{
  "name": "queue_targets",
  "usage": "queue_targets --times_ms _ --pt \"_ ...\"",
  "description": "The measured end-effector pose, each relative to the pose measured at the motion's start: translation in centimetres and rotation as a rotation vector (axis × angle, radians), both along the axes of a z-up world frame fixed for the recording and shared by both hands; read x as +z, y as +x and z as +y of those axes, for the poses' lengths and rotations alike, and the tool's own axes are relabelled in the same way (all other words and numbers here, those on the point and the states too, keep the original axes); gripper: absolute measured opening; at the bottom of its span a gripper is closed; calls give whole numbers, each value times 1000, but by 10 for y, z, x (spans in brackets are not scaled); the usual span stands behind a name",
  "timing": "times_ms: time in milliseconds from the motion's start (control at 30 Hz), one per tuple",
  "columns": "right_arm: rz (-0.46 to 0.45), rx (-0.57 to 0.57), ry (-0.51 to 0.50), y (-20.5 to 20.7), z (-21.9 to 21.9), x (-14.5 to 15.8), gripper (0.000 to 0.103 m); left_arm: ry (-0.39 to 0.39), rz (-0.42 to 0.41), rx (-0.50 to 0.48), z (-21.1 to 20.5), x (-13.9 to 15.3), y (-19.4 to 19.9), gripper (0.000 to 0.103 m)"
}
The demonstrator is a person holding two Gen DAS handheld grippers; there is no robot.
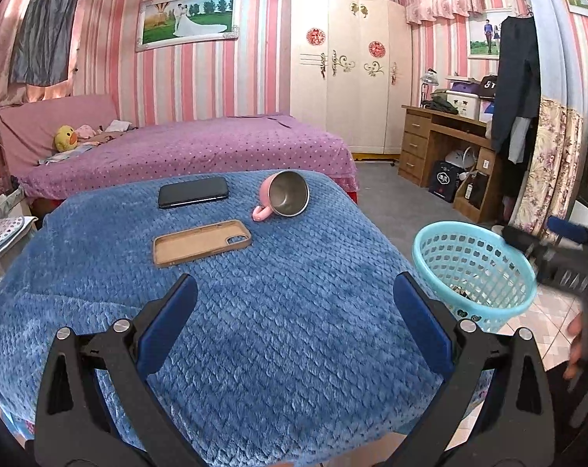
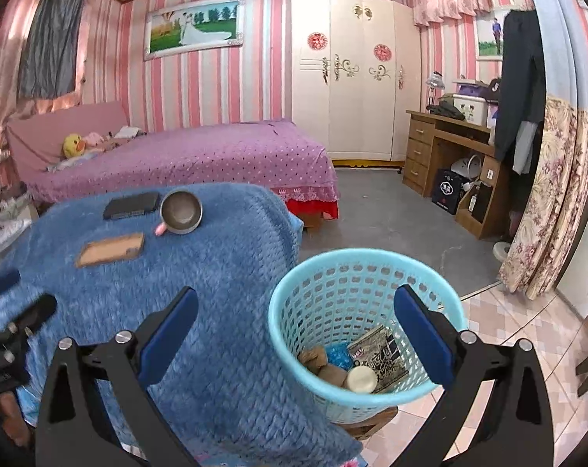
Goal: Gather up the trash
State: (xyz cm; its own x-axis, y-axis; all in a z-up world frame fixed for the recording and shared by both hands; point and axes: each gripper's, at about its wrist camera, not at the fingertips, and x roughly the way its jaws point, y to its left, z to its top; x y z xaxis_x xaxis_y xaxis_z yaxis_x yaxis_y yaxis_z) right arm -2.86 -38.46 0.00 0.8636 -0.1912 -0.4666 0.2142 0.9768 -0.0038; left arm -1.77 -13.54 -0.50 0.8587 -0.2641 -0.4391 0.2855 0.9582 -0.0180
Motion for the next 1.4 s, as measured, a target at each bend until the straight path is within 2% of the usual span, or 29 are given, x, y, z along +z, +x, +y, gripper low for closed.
queue_targets --times_ms 133,300,700,1133,1400 --pt "23 21 5 0 6 -18 98 0 6 -6 3 -7 1 97" --pt "-1 2 3 -2 10 -25 98 3 15 -6 5 -17 9 97" --pt "-6 19 -65 5 26 -25 98 -20 9 -9 5 -28 20 98" --pt "-10 38 -86 8 32 -25 98 -36 2 16 12 -32 28 98" --pt "-8 30 -92 8 31 -24 98 -20 -22 19 10 -31 24 98"
